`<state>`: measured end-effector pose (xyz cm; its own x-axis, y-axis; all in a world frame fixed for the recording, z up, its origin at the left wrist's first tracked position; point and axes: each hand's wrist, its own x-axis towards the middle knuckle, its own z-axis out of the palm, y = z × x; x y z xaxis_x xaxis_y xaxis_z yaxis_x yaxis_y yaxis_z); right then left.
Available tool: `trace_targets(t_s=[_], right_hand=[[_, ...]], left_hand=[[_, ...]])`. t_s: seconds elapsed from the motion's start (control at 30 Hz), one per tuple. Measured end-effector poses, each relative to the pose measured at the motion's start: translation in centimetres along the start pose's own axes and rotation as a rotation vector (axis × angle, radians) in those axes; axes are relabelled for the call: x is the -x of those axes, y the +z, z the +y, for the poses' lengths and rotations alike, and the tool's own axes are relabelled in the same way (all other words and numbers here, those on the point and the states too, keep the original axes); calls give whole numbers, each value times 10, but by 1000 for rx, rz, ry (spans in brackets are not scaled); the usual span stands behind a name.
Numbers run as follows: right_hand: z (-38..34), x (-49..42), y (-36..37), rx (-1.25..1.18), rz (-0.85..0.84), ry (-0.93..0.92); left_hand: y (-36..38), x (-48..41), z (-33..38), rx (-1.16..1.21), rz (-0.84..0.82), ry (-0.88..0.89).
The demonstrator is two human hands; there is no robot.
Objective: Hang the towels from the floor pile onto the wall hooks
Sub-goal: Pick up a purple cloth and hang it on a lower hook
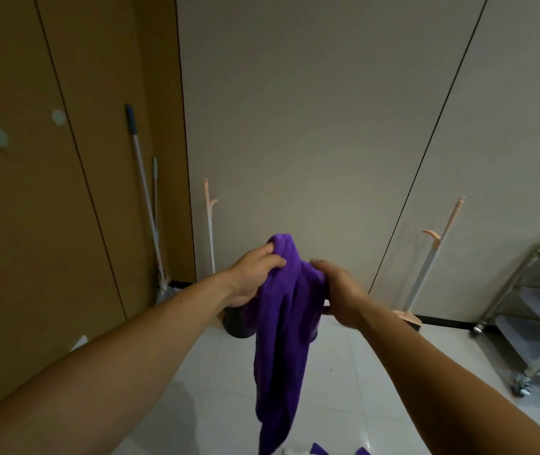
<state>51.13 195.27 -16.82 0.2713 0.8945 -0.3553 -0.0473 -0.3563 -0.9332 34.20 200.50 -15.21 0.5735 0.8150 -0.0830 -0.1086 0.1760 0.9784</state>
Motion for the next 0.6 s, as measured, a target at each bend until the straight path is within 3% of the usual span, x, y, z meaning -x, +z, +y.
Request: trace_targets(t_s=[0.1, 0.2, 0.27, 0.33, 0.4, 0.5, 0.6], right_hand=[[5, -9, -10, 240, -136, -67], [8, -31, -28, 354, -53, -113], [8, -47, -39, 572, 55, -179], [11, -56, -49, 800, 103, -203], [12, -63, -55, 849, 101, -167], [15, -70, -52, 671, 62, -96], [19, -82, -41, 23, -137, 85]], left_hand=[[1, 2, 14, -24, 14, -61], [-4, 8, 25, -220, 37, -175], [-9, 13, 29, -253, 102, -240], [-15, 18, 33, -251, 216, -275], [-23, 22, 34, -352, 365, -304], [-30, 25, 25, -580, 602, -312], [-33, 31, 15, -691, 764, -296]])
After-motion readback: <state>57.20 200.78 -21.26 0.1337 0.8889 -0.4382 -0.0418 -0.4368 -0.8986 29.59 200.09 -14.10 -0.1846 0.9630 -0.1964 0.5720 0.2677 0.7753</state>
